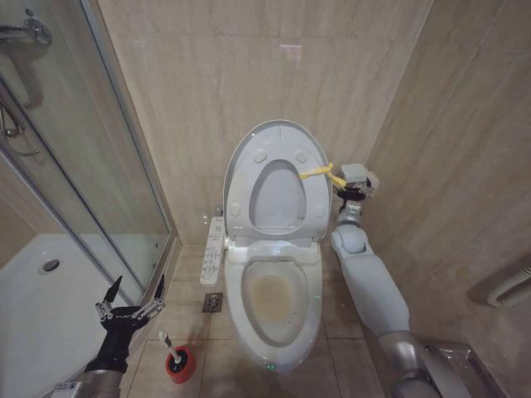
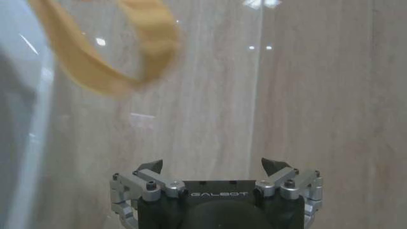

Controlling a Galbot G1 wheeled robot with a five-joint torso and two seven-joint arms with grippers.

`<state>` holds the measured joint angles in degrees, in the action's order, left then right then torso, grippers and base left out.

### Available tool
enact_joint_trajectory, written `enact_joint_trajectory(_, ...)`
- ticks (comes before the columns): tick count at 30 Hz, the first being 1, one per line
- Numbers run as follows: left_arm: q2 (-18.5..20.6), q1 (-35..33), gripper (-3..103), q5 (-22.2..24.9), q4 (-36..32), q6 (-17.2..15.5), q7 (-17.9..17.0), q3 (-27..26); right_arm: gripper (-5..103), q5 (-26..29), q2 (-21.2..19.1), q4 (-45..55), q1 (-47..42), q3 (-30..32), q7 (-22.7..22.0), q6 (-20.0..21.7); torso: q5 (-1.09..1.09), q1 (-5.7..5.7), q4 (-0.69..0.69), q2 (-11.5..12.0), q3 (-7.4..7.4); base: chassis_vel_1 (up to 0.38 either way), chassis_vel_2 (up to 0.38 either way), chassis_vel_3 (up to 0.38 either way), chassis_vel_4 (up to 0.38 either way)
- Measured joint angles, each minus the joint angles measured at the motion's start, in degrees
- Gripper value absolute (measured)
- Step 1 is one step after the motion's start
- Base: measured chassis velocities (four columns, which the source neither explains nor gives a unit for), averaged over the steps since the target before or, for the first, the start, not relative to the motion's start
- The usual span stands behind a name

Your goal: Open the toilet lid, clean the toilet bowl with a toilet brush, close the toilet lid, and flush.

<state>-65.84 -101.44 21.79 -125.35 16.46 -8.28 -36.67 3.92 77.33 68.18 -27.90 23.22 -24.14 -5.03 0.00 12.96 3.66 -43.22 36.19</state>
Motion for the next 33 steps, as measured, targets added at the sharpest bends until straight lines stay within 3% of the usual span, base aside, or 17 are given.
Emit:
enact_joint_trajectory(7, 0.00, 0.00, 100, 0.00, 0.00, 0.00, 0.00, 0.00, 100, 1.13, -0.38, 4.40, -1.88, -2.89, -0.81, 5.12, 0.00, 0.00, 0.03, 0.00, -0.01, 0.000, 0.000, 0.000, 0.000)
enact_joint_trajectory(19, 0.00, 0.00, 100, 0.00, 0.00, 0.00, 0.00, 0.00, 100, 2.76, -4.21, 16.35, -10.09, -6.01, -1.19, 8.42, 0.01, 0.00, 0.05, 0.00, -0.01, 0.000, 0.000, 0.000, 0.000)
enact_joint_trajectory(24, 0.00, 0.00, 100, 0.00, 0.00, 0.00, 0.00, 0.00, 100, 3.76, -5.41, 19.98, -13.58, -5.98, -1.76, 9.36, 0.00, -0.01, 0.03, -0.01, -0.01, 0.000, 0.000, 0.000, 0.000)
enact_joint_trajectory(27, 0.00, 0.00, 100, 0.00, 0.00, 0.00, 0.00, 0.00, 100, 4.44, -5.66, 22.80, -18.24, -3.95, -1.34, 9.51, 0.01, -0.01, -0.06, -0.01, -0.01, 0.000, 0.000, 0.000, 0.000)
enact_joint_trajectory(33, 0.00, 0.01, 100, 0.00, 0.00, 0.00, 0.00, 0.00, 100, 7.13, -5.95, 28.15, -26.75, -1.79, -0.55, 9.58, 0.02, -0.01, -0.01, -0.01, -0.01, 0.000, 0.000, 0.000, 0.000)
